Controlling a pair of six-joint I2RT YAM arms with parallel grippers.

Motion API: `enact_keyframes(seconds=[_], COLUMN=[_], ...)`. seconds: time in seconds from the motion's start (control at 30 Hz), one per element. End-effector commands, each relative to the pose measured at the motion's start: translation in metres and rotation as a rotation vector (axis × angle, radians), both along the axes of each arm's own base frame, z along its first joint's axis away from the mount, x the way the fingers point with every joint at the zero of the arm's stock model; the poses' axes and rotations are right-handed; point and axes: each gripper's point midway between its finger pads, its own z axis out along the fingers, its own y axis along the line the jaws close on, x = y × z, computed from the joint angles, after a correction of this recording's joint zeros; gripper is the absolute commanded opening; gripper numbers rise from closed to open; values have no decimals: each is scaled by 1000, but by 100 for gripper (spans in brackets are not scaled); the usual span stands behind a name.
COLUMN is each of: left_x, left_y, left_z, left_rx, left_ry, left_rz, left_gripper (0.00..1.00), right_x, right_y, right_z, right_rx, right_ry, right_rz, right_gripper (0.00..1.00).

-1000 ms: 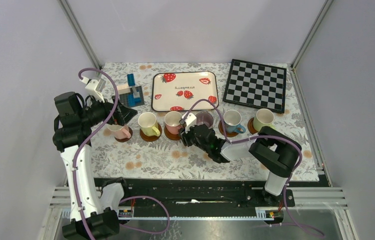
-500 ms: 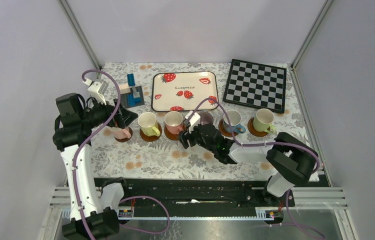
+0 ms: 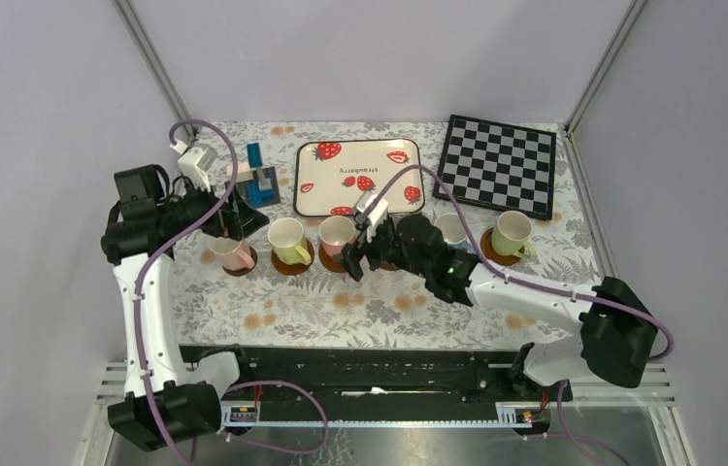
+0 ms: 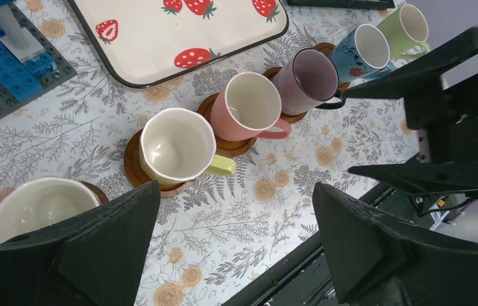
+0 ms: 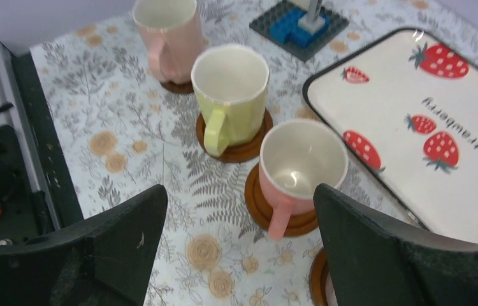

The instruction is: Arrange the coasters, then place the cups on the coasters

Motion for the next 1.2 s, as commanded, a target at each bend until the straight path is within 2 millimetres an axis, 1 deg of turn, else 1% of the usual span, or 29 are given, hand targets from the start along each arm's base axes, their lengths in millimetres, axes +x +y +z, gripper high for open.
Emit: enact_keyframes(seconds=[0.0, 0.03, 0.13, 0.23, 0.3, 0.33, 0.37, 0.43, 0.53, 0.63, 0.73, 0.83, 0.9, 0.97, 1.07, 1.17], left_x=[14, 18, 25, 33, 39, 43, 44, 51, 62, 75, 82, 77, 72, 69, 71, 82], left_y=[-3, -6, -12, -20, -26, -26, -34, -41, -52, -64, -76, -86, -89, -89, -89, -93], left_z=[21, 20, 19, 18, 19, 18, 17, 15, 10, 5, -9, -30, -44, -52, -60, -61], left_rx=[67, 78, 116, 167, 205, 226, 245, 282, 316, 345, 434, 509, 541, 564, 577, 579], left_ry=[-72, -63, -53, -50, -54, -53, -53, -52, -39, -37, -37, -7, 8, 11, 20, 19], left_rz=[-21, -30, -40, -52, -62, -58, -79, -91, -112, -127, -158, -221, -263, -294, -310, -307], left_gripper=[99, 99, 99, 99, 99, 99, 99, 99, 99, 99, 99, 96, 94, 92, 89, 86], right_x=[11, 17, 43, 62, 77, 82, 89, 101, 119, 136, 150, 162, 169, 175, 188, 205], right_y=[-5, -7, -21, -35, -44, -49, -54, -65, -81, -94, -106, -119, -127, -135, -146, -155], right_z=[51, 57, 66, 66, 74, 74, 74, 72, 62, 53, 43, 33, 25, 20, 7, -7], right_rx=[13, 11, -21, -70, -86, -98, -108, -133, -174, -167, -157, -140, -131, -134, -164, -211], right_ry=[18, 27, 53, 101, 113, 124, 132, 159, 212, 254, 273, 318, 352, 369, 393, 407], right_rz=[24, 24, -14, -37, -55, -65, -74, -95, -125, -150, -180, -209, -221, -227, -241, -276], right_gripper=[92, 92, 92, 93, 94, 94, 95, 96, 96, 97, 97, 97, 97, 98, 97, 93])
